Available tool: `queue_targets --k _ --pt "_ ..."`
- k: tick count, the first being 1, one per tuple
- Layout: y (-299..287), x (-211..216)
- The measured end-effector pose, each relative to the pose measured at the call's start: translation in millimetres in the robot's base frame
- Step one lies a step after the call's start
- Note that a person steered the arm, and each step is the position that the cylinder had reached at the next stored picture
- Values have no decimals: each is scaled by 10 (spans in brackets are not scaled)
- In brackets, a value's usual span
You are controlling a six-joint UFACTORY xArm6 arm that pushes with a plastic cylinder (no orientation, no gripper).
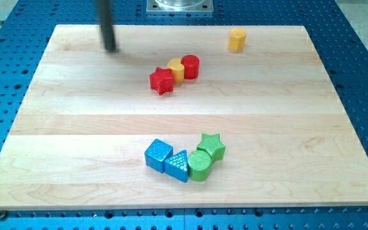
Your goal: Form a triangle with red blocks and yellow heart
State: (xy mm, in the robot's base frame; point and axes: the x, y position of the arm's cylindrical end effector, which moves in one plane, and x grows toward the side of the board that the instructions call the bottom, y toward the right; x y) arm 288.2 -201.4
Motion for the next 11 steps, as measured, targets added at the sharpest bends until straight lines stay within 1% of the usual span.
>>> queue_targets --k 1,2,3,4,5,6,7,8,9,10,11 --pt "-105 939" --pt "562 1469" --pt "1259 1089" --pt "1345 584" --pt "1393 547" --pt "2056 803" --pt "2513 556" --pt "2336 665" --pt "1901 547" --pt "1843 393" --pt "2337 359"
